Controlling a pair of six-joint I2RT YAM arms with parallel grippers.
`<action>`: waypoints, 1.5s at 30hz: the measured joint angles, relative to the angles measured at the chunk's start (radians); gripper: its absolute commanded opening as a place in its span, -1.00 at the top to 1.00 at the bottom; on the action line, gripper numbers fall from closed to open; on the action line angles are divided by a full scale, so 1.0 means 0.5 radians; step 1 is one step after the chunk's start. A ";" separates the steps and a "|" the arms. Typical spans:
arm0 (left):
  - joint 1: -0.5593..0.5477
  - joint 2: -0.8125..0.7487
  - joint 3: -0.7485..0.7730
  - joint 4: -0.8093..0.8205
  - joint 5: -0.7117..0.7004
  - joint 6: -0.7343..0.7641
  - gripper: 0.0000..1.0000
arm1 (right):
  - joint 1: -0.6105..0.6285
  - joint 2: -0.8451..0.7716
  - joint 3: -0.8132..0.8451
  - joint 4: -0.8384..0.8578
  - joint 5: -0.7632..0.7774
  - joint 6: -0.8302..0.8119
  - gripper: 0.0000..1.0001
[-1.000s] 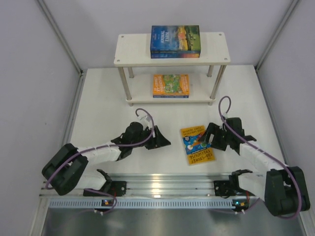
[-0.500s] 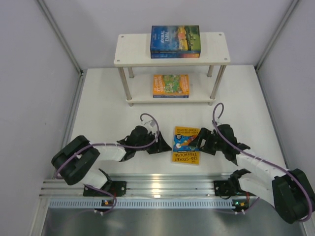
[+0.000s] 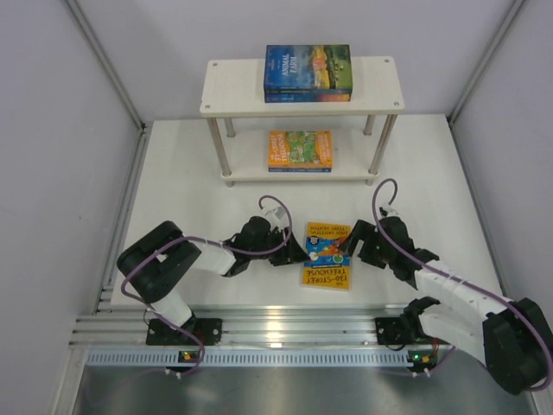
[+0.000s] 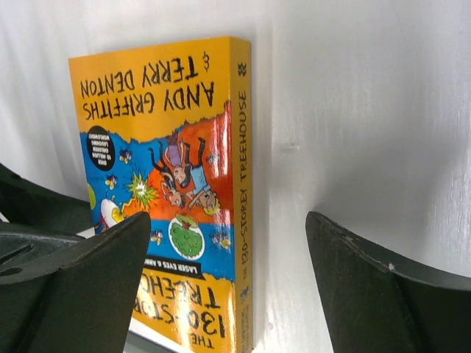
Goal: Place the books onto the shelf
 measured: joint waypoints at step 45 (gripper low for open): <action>0.102 0.165 0.118 -0.116 0.278 -0.162 1.00 | 0.217 0.080 0.019 0.750 -0.033 0.137 -0.45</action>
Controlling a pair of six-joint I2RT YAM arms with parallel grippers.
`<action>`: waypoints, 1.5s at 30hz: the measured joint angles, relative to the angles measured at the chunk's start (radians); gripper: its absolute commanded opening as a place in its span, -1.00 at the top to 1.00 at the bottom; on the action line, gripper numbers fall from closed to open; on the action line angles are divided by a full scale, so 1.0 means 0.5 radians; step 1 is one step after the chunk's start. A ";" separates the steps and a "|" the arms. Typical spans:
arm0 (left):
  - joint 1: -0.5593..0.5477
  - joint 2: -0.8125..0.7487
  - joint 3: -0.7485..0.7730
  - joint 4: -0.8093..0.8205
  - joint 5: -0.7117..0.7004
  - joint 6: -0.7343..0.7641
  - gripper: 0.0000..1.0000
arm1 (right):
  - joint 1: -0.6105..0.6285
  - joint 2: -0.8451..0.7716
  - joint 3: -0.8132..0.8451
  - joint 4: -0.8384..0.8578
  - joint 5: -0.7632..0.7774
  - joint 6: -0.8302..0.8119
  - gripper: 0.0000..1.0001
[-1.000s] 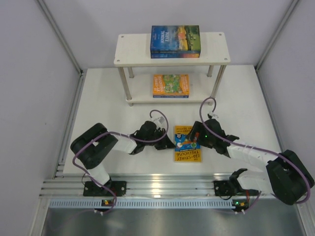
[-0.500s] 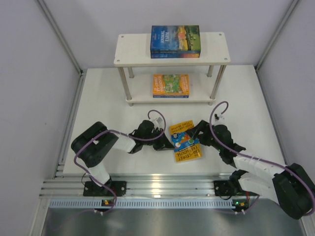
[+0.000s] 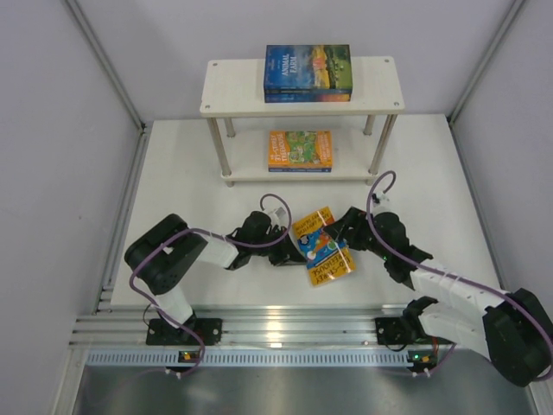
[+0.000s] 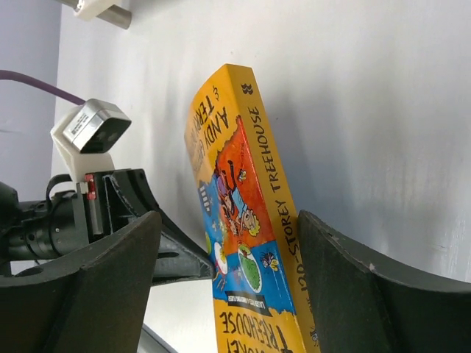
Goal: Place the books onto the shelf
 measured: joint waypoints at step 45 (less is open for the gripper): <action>0.167 -0.494 0.357 -1.249 -0.520 0.301 -0.38 | 0.072 -0.280 -0.141 -0.384 -0.435 0.285 1.00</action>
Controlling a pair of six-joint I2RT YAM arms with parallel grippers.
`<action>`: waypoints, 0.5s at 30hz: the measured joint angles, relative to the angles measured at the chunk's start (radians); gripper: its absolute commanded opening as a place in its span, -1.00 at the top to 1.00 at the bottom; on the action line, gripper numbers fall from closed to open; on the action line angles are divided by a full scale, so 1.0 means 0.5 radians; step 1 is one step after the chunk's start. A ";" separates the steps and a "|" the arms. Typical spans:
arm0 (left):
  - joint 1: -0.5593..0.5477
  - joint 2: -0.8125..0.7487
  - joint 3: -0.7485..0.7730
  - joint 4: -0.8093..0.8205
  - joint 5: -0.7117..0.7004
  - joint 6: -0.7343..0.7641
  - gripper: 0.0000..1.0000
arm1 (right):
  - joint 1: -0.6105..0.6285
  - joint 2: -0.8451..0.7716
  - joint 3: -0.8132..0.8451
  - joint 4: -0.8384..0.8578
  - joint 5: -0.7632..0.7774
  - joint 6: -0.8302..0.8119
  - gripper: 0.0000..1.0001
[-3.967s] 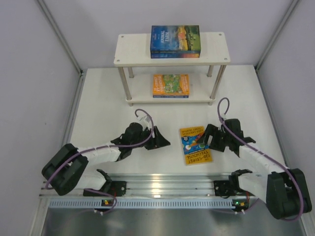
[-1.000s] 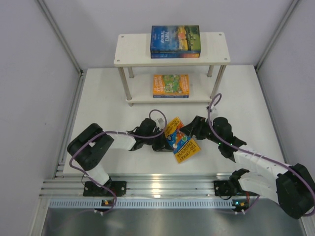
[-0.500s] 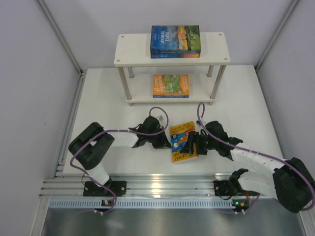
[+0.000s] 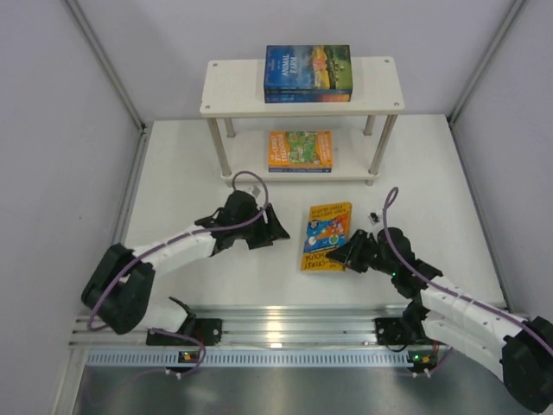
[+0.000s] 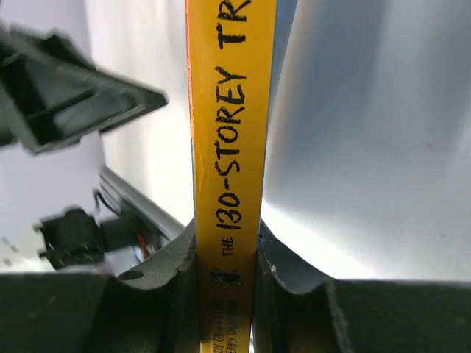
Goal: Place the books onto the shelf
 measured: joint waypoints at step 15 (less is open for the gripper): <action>0.140 -1.322 -0.799 0.504 0.281 -0.710 -0.88 | 0.683 -0.242 0.005 0.442 1.235 0.806 1.00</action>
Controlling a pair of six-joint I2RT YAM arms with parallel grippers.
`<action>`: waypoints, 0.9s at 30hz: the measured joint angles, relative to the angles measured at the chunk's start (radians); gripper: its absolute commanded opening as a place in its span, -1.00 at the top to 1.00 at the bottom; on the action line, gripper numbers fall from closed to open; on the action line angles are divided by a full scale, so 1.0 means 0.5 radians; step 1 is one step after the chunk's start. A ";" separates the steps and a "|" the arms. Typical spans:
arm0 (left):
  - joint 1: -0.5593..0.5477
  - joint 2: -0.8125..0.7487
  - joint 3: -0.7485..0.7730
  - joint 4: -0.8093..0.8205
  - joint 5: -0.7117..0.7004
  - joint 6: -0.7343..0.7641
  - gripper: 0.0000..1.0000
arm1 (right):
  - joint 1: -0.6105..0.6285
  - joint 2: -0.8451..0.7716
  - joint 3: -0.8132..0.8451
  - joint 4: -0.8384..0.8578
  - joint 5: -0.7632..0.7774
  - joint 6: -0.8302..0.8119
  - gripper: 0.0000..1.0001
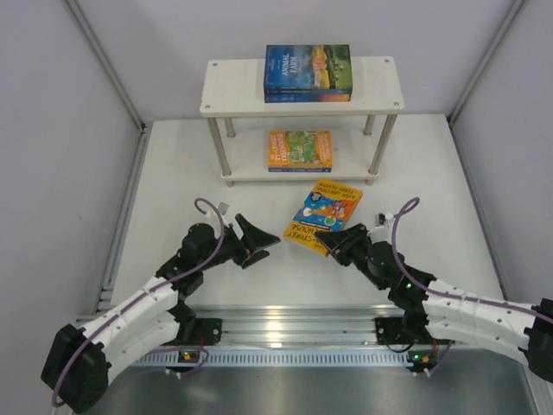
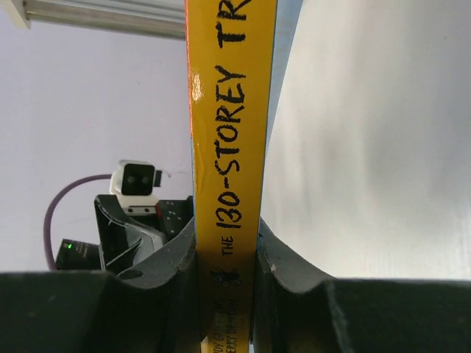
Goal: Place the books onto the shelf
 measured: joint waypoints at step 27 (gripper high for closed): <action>-0.005 -0.358 -0.101 0.120 -0.238 -0.302 -0.82 | 0.731 0.795 0.407 0.651 0.890 0.182 1.00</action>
